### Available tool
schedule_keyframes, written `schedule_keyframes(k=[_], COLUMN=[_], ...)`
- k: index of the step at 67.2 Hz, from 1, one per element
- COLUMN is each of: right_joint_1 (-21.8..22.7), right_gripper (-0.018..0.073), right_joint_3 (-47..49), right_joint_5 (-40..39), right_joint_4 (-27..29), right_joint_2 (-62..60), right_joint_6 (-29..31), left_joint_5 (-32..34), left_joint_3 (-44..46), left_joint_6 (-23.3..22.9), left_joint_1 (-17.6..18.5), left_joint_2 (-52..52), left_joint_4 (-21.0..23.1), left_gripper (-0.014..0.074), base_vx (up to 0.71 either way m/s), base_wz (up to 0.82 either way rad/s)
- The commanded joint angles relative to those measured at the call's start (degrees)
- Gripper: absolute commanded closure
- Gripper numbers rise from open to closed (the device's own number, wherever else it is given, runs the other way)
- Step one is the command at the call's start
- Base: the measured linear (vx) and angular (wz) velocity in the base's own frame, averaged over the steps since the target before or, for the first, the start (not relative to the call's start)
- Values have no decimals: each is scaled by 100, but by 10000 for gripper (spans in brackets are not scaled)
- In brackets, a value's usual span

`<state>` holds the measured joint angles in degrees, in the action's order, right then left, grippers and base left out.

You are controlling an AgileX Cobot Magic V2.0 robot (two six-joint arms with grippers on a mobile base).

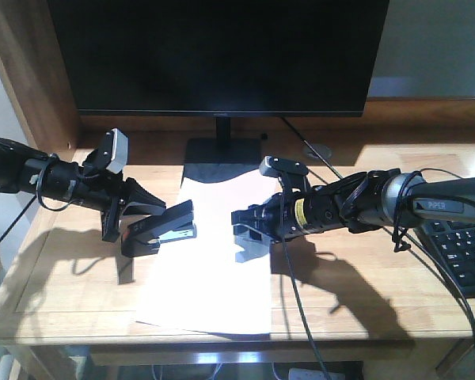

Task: Grab stapler and paper to desk for stapling
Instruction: 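Lay the white paper flat under the stapler, sliding it toward the monitor, then open the right gripper and withdraw it away from the paper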

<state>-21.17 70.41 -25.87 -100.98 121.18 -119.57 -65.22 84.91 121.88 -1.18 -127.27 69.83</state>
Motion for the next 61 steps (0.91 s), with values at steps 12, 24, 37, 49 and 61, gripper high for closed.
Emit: schedule_keyframes(k=[12,24,37,49,61], right_joint_1=[-102,-198,-123,55,339], right_gripper=[-63,-57,-44,-39,-35], right_joint_3=[505,666,661,661,646], right_joint_5=[188,460,593,734,710], right_joint_4=[162,-7,-167,-167,-167], right_joint_2=[-297,-297,-297,-304,-422], right_joint_6=[259,266,271,282,615], left_joint_5=[-268,-268,-268,-268,-268], left_joint_3=[135,135,135,135,135], left_joint_6=[-5,-5,-5,-5,-5], left_joint_1=[38,38,38,38,38], left_joint_2=[366,366,366,366,366], left_joint_4=[352,352,352,352,352], left_gripper=[604,604,604,604,604], base_vx=[0,0,0,0,0], base_wz=[0,0,0,0,0])
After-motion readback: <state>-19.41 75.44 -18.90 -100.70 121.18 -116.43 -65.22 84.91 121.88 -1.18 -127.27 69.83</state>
